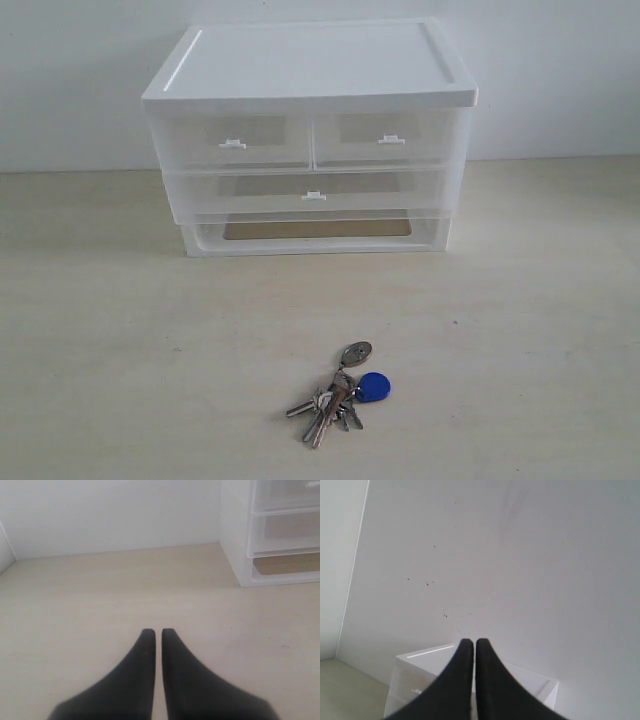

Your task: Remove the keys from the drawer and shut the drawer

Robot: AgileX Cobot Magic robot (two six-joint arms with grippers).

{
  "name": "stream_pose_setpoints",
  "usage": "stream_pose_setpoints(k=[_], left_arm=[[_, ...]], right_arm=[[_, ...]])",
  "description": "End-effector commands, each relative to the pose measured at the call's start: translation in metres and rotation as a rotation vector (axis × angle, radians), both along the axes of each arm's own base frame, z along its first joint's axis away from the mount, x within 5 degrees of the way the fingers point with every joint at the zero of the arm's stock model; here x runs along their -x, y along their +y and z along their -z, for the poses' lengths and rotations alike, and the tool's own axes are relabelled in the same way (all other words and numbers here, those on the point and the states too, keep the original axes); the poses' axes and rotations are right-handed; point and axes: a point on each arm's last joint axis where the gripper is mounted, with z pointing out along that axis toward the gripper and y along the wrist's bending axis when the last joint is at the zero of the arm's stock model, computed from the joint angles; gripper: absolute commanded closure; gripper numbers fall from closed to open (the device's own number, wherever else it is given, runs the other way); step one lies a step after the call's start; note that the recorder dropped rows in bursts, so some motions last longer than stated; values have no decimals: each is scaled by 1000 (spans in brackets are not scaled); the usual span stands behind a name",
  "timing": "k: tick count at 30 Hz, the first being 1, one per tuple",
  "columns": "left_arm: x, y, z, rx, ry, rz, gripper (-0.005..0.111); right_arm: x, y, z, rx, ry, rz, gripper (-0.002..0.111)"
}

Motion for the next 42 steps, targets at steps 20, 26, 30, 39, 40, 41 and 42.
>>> stream_pose_setpoints(k=[20, 26, 30, 39, 40, 41, 42], left_arm=[[0, 0, 1, 2, 0, 0, 102], [0, 0, 1, 2, 0, 0, 102], [0, 0, 1, 2, 0, 0, 102], [0, 0, 1, 2, 0, 0, 102], [0, 0, 1, 2, 0, 0, 102], [0, 0, 1, 2, 0, 0, 102], [0, 0, 1, 2, 0, 0, 102]], right_arm=[[1, 0, 1, 3, -7, -6, 108], [1, 0, 1, 2, -6, -4, 108], [0, -1, 2, -51, 37, -16, 108], [2, 1, 7, -24, -11, -21, 108], [4, 0, 11, -8, -54, 1, 108], [5, 0, 13, -15, -85, 13, 108], [6, -2, 16, -28, -102, 39, 108]])
